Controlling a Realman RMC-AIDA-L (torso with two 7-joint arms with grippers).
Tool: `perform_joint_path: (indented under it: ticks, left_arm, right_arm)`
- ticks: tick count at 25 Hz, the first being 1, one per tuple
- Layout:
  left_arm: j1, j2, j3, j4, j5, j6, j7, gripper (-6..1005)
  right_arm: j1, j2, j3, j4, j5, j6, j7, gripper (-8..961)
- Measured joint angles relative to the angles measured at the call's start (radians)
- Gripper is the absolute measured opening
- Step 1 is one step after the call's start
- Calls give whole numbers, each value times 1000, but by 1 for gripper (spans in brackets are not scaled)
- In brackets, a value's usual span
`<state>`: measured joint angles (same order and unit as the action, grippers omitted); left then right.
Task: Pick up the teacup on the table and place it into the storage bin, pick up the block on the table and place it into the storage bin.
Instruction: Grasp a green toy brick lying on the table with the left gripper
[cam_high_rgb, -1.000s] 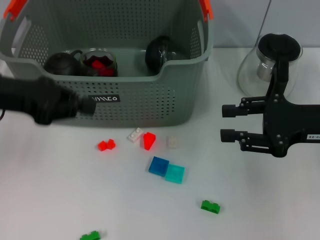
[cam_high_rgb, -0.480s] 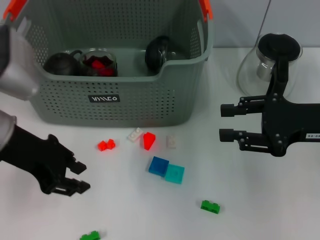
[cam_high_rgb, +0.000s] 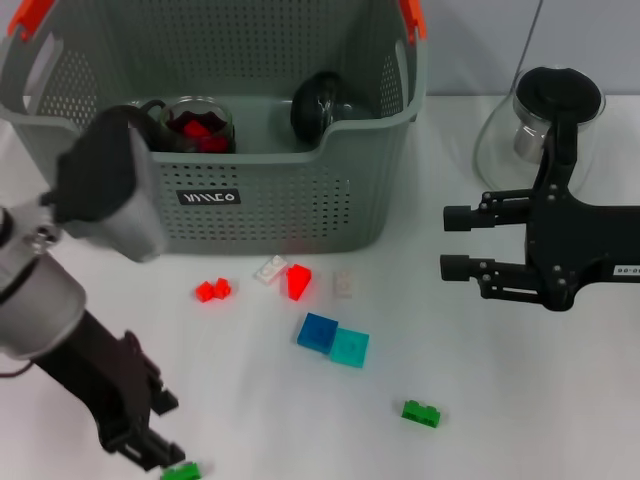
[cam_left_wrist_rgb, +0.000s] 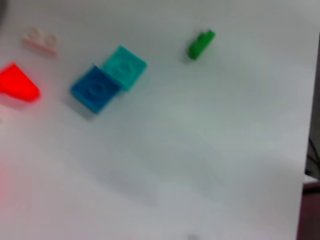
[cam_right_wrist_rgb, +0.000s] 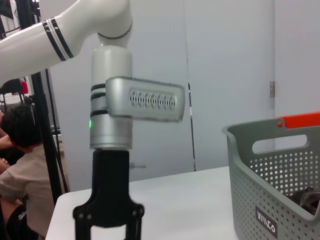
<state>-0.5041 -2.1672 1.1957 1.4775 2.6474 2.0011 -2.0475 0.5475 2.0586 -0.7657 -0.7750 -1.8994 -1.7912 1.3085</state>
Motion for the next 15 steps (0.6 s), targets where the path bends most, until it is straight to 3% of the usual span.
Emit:
perform_joint_path:
  ticks: [8,15]
  left_arm:
    - [-29,-2,104,-137,20,-26,-80,523]
    - [-38,-1,177,-167,25,-70,-138,479]
  right_arm:
    - [3,0,0,4,-4,4,-1,534]
    - [-3,0,0,3,-3,-1,-6,534]
